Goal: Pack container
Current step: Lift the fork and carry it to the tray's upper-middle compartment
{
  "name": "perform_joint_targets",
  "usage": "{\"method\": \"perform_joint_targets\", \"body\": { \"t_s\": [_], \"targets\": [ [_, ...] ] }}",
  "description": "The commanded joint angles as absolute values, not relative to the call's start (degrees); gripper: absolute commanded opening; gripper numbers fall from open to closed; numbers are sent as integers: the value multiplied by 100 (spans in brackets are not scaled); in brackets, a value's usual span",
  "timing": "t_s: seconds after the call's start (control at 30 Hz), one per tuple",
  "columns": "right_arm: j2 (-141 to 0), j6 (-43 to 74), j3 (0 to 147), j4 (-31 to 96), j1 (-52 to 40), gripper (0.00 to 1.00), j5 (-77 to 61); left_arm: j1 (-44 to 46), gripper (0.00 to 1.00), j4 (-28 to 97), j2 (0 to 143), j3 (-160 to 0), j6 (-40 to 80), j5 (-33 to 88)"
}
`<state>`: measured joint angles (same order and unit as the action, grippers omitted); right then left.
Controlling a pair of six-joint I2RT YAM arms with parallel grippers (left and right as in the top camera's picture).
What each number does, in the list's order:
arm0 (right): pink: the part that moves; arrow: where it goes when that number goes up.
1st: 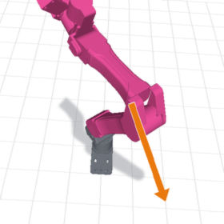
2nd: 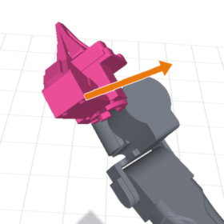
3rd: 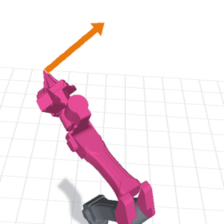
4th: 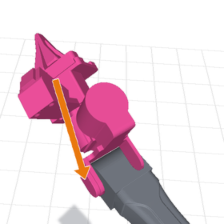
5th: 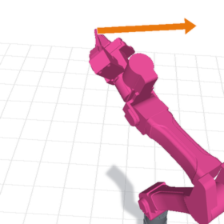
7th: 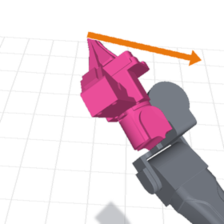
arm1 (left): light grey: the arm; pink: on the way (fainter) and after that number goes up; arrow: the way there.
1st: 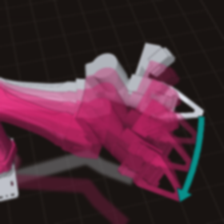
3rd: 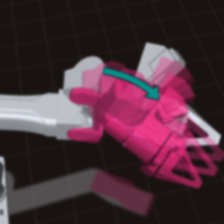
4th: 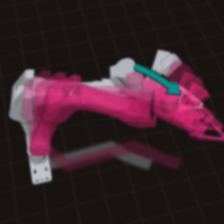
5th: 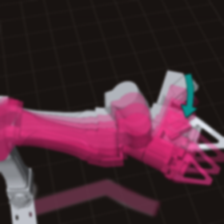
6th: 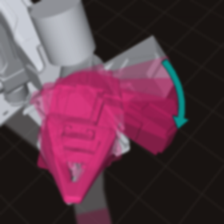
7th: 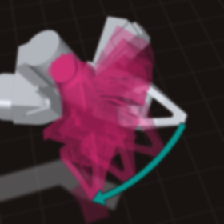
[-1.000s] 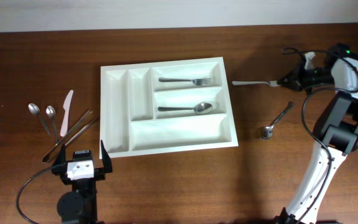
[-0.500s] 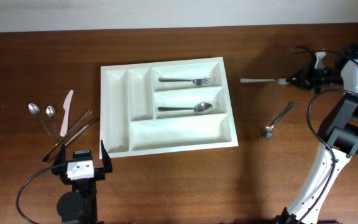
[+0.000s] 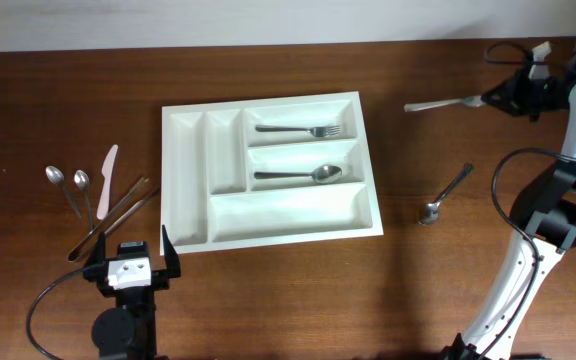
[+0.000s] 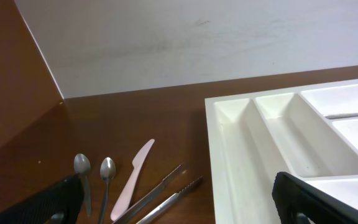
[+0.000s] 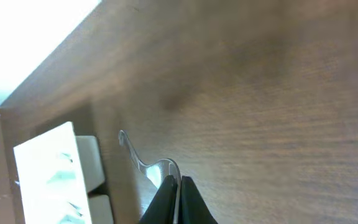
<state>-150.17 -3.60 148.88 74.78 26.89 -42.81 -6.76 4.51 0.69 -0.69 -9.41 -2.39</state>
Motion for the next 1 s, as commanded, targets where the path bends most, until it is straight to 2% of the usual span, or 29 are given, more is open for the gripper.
{"method": "perform_joint_targets", "body": {
  "t_s": [0.0, 0.57, 0.97],
  "targets": [
    [-14958, -447, 15205, 7507, 2532, 4, -4606, -663, 99, 460, 36, -54, -1013, -279],
    [-14949, -690, 15248, 7505, 2029, 4, -5577, -663, 99, 460, 34, -51, -1013, -279],
    [-14949, -954, 15248, 7778, 1586, 4, -5586, -663, 99, 460, 34, -51, -1013, -279]
  ]
}}
